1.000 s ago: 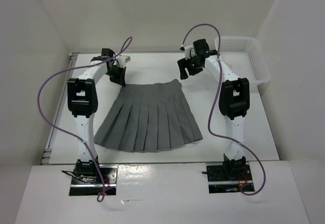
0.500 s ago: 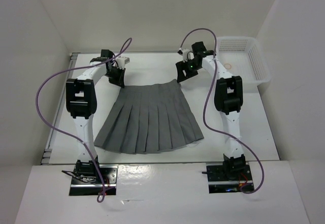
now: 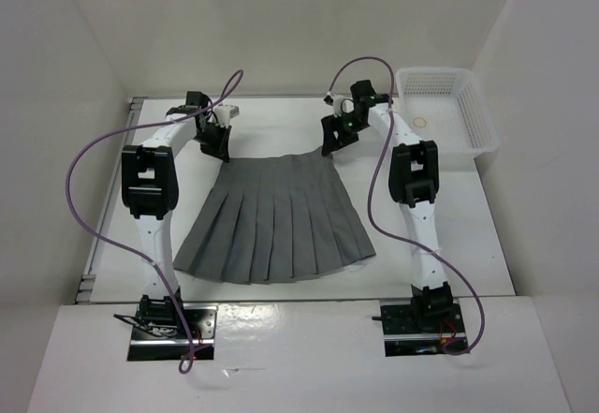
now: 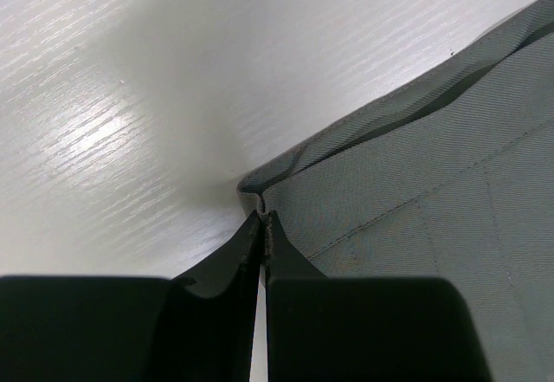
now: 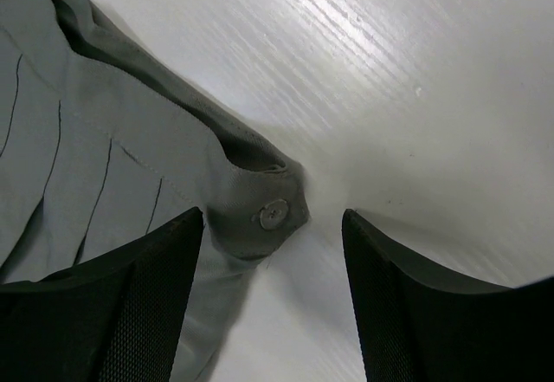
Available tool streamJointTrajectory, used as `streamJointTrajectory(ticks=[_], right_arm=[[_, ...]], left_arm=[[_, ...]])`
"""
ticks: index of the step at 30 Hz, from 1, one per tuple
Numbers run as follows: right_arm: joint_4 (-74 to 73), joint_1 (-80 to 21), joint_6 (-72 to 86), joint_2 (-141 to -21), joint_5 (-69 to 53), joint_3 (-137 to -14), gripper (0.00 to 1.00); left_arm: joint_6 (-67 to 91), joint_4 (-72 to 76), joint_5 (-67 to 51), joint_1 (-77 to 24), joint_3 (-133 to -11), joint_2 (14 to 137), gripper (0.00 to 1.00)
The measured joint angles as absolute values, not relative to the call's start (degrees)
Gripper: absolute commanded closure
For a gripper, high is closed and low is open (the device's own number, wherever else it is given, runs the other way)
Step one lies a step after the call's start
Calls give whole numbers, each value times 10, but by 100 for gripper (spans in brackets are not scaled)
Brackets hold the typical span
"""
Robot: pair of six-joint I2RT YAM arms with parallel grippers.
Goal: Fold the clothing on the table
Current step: Fold the skirt
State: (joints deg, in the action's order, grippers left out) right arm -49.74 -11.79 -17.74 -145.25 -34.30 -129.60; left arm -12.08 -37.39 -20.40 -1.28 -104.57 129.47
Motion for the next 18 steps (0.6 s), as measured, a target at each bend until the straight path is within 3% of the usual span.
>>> streamJointTrajectory(ticks=[18], right_arm=[[-542, -134, -186, -1509, -373, -1391, 39]], left_arm=[[-121, -375, -202, -13, -1046, 1295, 92]])
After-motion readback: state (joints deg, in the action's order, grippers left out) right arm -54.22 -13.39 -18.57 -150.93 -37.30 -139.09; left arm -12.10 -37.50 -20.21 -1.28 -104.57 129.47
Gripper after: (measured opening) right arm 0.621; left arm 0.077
